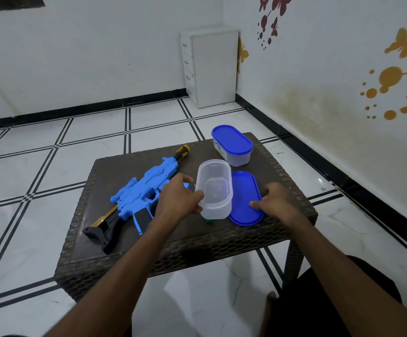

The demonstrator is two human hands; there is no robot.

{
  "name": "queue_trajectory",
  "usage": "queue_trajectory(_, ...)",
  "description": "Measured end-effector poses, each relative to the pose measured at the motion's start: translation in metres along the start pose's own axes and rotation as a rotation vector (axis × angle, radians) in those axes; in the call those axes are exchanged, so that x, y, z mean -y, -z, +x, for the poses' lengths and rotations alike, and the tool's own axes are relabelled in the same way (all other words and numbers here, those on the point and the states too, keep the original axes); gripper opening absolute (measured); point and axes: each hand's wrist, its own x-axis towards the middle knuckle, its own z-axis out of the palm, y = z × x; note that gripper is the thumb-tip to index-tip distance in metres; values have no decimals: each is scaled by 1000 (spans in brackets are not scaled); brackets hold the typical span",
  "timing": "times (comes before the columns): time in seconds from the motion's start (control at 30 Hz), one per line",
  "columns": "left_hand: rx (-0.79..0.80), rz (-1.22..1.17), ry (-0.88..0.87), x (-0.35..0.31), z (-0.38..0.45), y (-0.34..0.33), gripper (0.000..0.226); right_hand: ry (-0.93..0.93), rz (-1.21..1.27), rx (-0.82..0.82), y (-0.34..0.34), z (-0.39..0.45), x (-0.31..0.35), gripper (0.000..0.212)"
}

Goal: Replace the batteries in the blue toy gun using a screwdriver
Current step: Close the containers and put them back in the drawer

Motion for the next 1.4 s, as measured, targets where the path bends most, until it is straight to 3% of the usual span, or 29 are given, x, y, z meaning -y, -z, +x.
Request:
queue_trajectory(0.13,33,-58,6,0,-1,-12,40,-23,428,142,12,-3,-5,22)
queue_trajectory(0.27,90,-129,69,-3,-1,-24,47,61,515,8,30,-15,-2,12)
queue_trajectory(0.47,213,-190,204,-8,-7,-43,32,331,414,-31,34,-34,20,16)
queue_trajectory(0.67,284,-237,229,-13,-3,-38,12,485,116,-27,6,-35,33,34)
queue_trajectory(0.83,243,-317,238,-14,10,-31,35,547,-58,-78,3,-37,36,50)
queue_trajectory(0.97,155,-346,194,-17,24,-31,34,529,-213,-73,-6,-38,41,69)
queue_trajectory(1.2,109,-251,64,-24,53,-36,28,516,-348,-99,-22,-47,38,68)
queue_trajectory(1.4,102,-169,119,-32,71,-48,21,542,-408,-131,-32,-48,32,78)
